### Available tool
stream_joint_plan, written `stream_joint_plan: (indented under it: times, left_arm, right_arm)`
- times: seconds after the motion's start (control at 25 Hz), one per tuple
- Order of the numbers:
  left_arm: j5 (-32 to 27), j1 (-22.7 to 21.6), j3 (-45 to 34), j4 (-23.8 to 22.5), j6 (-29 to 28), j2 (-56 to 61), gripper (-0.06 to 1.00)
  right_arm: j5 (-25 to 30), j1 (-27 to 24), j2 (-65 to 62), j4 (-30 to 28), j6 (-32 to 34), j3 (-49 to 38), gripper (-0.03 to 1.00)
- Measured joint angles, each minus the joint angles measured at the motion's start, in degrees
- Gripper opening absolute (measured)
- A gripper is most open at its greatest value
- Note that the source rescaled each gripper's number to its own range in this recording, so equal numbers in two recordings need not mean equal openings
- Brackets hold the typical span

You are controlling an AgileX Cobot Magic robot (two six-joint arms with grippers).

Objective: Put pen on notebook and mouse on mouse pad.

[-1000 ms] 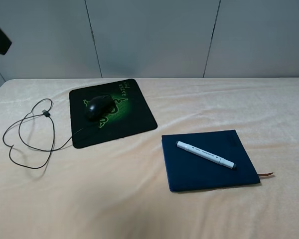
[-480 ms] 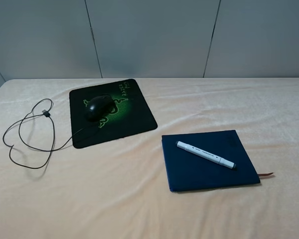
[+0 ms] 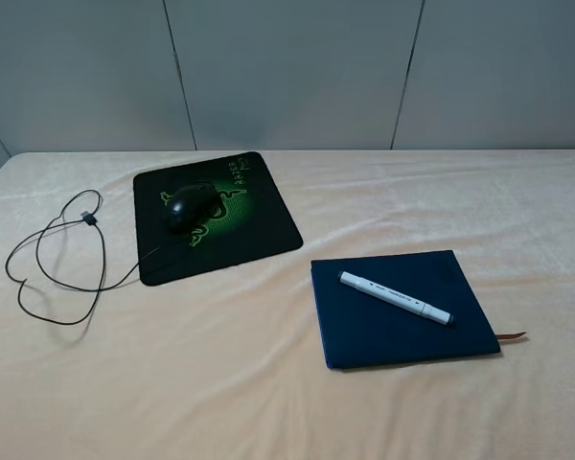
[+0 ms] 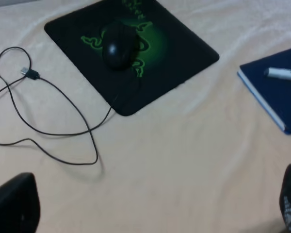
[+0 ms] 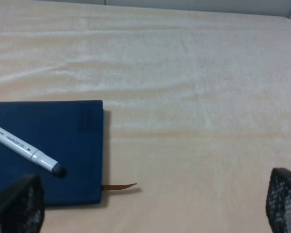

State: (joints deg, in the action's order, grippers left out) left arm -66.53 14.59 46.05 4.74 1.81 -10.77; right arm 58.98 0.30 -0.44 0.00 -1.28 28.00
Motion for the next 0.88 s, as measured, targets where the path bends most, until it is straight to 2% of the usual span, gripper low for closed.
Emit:
stream_joint_plan:
  times: [0.36,0.68,0.88]
  left_arm:
    - [0.3,-6.2,-7.6,-0.8,0.4,4.5,1.00]
    - [4.2,-12.7,-17.5,-1.2,1.3,10.4,1.00]
    - [5.7,-13.8,-18.0,-1.2,3.5,11.0,1.00]
  right_arm:
    - [0.0,0.0,0.0,0.0,0.0,0.0,1.00]
    - [0.0,0.0,0.0,0.0,0.0,0.0,1.00]
    - [0.0,0.0,0.0,0.0,0.0,0.0,1.00]
